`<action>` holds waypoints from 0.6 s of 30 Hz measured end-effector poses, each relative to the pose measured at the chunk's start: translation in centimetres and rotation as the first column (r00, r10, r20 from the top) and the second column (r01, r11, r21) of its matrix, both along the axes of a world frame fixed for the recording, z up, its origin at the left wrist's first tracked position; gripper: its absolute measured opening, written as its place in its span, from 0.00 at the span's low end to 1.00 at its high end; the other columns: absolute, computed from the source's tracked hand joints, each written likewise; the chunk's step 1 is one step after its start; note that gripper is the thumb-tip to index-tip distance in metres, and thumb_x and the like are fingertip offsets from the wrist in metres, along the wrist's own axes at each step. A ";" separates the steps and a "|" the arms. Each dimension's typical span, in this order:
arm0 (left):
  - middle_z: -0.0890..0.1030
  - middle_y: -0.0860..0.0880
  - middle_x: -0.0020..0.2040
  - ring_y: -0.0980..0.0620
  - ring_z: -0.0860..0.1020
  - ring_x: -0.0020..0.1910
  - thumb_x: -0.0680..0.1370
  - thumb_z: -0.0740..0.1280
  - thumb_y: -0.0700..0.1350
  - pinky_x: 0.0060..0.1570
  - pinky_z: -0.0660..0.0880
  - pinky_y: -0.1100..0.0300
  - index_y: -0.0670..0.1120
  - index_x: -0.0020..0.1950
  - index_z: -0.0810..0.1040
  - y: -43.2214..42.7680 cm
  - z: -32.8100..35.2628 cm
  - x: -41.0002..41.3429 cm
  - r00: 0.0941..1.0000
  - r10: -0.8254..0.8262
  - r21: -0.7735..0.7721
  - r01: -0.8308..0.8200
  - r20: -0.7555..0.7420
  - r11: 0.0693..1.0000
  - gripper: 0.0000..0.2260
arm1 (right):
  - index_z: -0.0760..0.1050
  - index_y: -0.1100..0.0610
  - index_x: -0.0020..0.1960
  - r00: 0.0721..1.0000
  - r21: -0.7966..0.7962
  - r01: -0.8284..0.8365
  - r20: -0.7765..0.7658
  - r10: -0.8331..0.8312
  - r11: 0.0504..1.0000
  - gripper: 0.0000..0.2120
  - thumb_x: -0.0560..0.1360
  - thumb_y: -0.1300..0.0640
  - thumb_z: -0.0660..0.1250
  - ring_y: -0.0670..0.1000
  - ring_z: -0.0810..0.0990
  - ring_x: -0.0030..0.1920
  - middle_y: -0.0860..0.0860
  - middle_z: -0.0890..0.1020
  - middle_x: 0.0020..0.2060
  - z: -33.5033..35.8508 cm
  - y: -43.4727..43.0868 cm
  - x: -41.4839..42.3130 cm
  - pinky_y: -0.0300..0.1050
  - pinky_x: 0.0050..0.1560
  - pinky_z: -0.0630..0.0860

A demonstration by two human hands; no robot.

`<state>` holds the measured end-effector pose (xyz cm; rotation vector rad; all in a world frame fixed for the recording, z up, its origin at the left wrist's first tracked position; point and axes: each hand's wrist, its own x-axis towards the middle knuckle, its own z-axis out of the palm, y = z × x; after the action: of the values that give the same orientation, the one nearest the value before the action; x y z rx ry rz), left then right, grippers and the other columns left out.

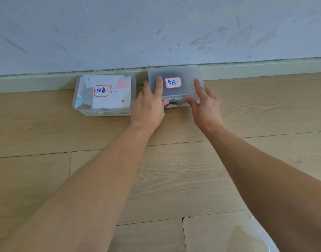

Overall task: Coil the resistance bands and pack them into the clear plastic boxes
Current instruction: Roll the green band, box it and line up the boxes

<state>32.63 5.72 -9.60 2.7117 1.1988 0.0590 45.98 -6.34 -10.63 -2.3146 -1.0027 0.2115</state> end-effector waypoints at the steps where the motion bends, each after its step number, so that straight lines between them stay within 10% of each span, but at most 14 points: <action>1: 0.63 0.39 0.76 0.40 0.75 0.65 0.83 0.60 0.58 0.52 0.76 0.46 0.51 0.82 0.50 -0.2 -0.2 0.0 1.000 0.005 0.005 -0.005 -0.002 1.000 0.32 | 0.64 0.54 0.79 0.999 -0.009 -0.015 0.048 0.015 1.000 0.27 0.82 0.51 0.66 0.65 0.77 0.58 0.60 0.75 0.66 -0.1 -0.1 0.0 0.56 0.54 0.77; 9: 0.50 0.44 0.83 0.38 0.59 0.78 0.83 0.62 0.54 0.60 0.77 0.45 0.46 0.82 0.54 -1.0 -0.9 0.1 1.000 0.030 0.120 -0.029 -0.006 0.992 0.31 | 0.67 0.59 0.76 0.935 -0.099 0.029 0.354 0.008 0.995 0.24 0.83 0.52 0.63 0.62 0.77 0.61 0.55 0.65 0.78 -1.0 -0.6 -1.1 0.54 0.46 0.80; 18: 0.49 0.44 0.84 0.41 0.52 0.81 0.85 0.57 0.53 0.79 0.53 0.46 0.41 0.82 0.48 -0.7 -0.5 0.3 0.998 -0.046 0.096 0.051 -0.053 0.994 0.31 | 0.55 0.55 0.81 0.986 -0.260 0.037 0.165 0.006 0.965 0.25 0.86 0.54 0.55 0.65 0.80 0.57 0.50 0.49 0.82 0.6 -0.4 -1.3 0.55 0.47 0.74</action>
<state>32.93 5.04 -10.10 2.8416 1.1720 0.0431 44.66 -6.70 -10.00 -2.6157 -1.0927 0.1567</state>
